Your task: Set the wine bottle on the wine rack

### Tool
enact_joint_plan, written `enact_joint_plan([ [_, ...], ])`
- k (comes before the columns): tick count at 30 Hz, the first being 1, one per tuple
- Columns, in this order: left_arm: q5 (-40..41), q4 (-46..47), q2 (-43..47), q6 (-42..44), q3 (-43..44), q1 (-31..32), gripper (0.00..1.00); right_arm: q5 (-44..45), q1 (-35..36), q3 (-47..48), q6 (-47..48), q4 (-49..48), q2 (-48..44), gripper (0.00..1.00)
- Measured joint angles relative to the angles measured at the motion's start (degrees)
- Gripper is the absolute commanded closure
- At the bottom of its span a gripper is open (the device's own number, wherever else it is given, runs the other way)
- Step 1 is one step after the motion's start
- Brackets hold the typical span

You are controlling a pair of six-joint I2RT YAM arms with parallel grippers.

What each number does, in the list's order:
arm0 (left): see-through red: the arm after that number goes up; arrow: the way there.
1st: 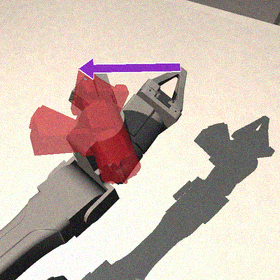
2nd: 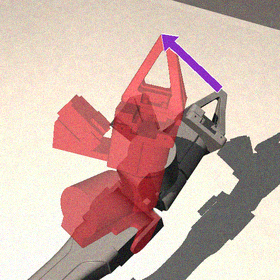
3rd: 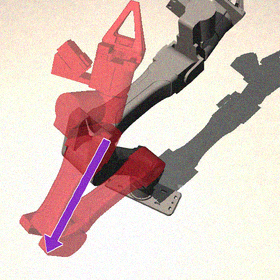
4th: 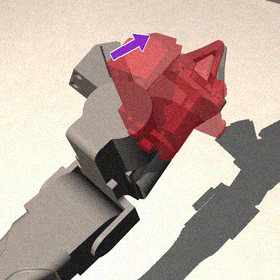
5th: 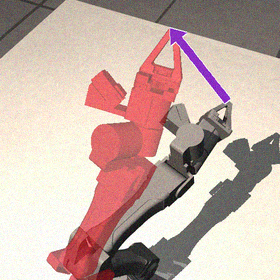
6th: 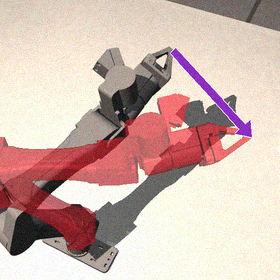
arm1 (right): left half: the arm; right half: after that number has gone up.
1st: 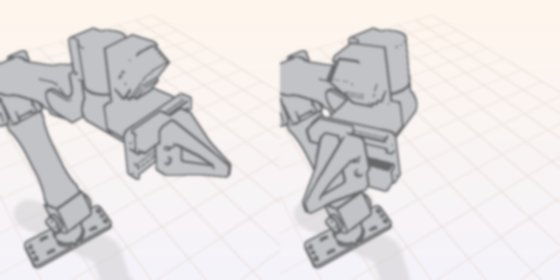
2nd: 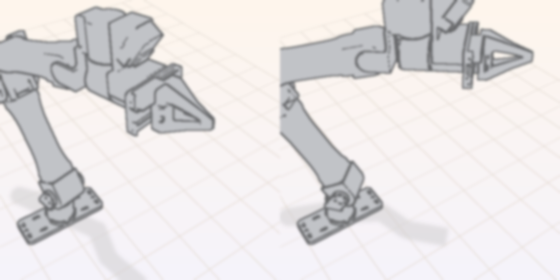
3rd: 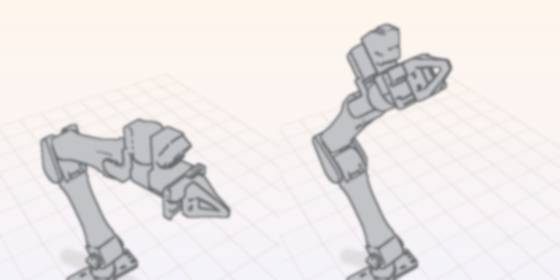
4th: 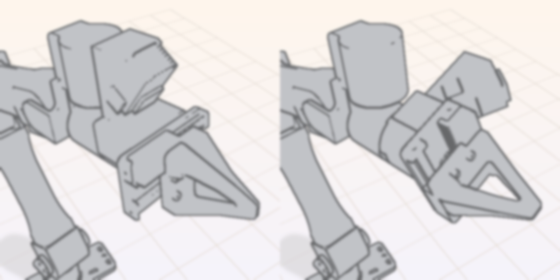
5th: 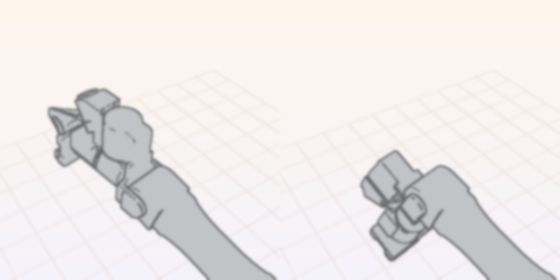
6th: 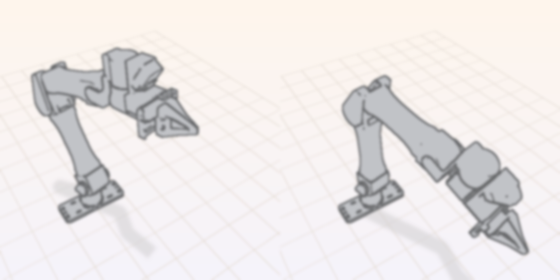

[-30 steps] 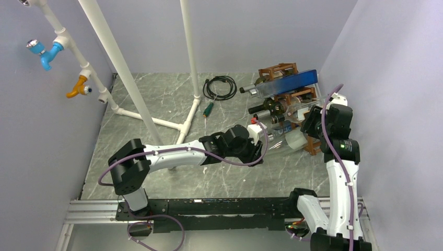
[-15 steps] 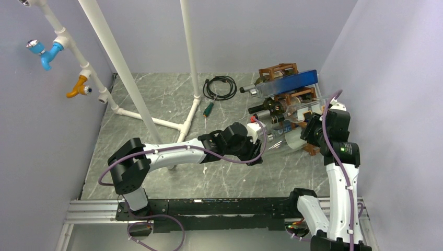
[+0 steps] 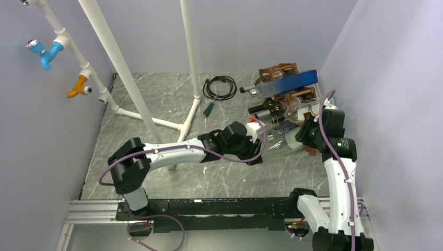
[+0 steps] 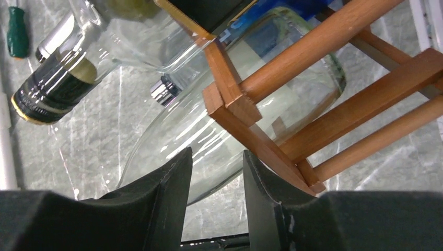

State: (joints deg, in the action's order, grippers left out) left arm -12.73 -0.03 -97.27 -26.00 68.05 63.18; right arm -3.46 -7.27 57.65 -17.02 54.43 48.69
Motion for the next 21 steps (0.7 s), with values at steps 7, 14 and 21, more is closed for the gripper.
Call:
enact_joint_plan([
  [7,-0.37,1.51,0.00,-1.44,0.00,0.00,1.00,6.73,0.28,3.89,-0.66,3.04,-0.11,0.48],
  [14,-0.61,1.70,0.00,-1.95,0.00,-0.09,1.00,8.39,0.24,4.24,0.15,2.60,1.16,0.49],
  [21,-1.40,3.04,0.00,-2.38,0.00,-0.48,1.00,6.80,-0.09,1.77,2.19,-2.25,1.70,0.62],
])
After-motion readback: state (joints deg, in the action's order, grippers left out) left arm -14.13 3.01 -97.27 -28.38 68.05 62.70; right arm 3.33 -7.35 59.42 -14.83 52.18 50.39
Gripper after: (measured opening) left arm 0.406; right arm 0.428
